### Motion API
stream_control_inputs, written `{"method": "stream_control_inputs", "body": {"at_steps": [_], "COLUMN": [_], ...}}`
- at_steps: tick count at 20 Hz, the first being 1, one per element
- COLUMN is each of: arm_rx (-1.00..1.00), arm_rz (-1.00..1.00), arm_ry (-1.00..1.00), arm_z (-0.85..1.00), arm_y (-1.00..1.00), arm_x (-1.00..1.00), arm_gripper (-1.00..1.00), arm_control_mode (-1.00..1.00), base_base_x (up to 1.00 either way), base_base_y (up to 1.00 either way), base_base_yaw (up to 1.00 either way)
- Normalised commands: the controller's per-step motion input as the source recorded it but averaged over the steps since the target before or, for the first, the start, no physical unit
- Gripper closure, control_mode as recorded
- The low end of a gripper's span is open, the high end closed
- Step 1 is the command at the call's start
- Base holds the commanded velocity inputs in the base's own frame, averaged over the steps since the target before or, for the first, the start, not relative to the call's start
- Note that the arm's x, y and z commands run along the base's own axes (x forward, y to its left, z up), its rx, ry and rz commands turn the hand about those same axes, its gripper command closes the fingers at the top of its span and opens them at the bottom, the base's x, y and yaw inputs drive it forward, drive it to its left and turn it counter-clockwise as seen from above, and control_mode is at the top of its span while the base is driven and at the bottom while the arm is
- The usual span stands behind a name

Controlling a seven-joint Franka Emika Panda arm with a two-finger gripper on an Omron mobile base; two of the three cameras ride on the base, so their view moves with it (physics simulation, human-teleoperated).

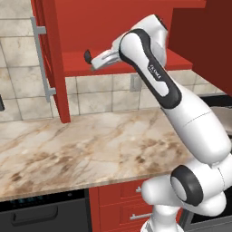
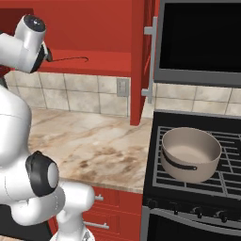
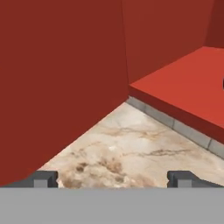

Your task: Open the cabinet and move the ladle to the pot. Then close the cabinet.

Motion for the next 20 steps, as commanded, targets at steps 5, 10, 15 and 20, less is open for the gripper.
{"method": "stream_control_inputs", "body": {"at_steps": [5, 10, 15, 20], "arm_rx": [0.0, 0.0, -0.05, -0.05], "arm_rz": [-0.22, -0.21, -0.23, -0.21], "arm_ry": [-0.03, 0.0, -0.05, -0.01], "arm_z": [0.0, 0.01, 0.0, 0.0], "arm_y": [0.0, 0.0, 0.0, 0.0], "arm_x": [0.34, 0.55, 0.53, 0.44], "arm_gripper": [-1.0, -1.0, -1.0, -1.0], "arm_control_mode": [-1.0, -1.0, -1.0, -1.0], "base_base_x": [0.0, 0.0, 0.0, 0.0], "base_base_y": [0.0, 0.0, 0.0, 0.0], "base_base_yaw": [0.0, 0.0, 0.0, 0.0]}}
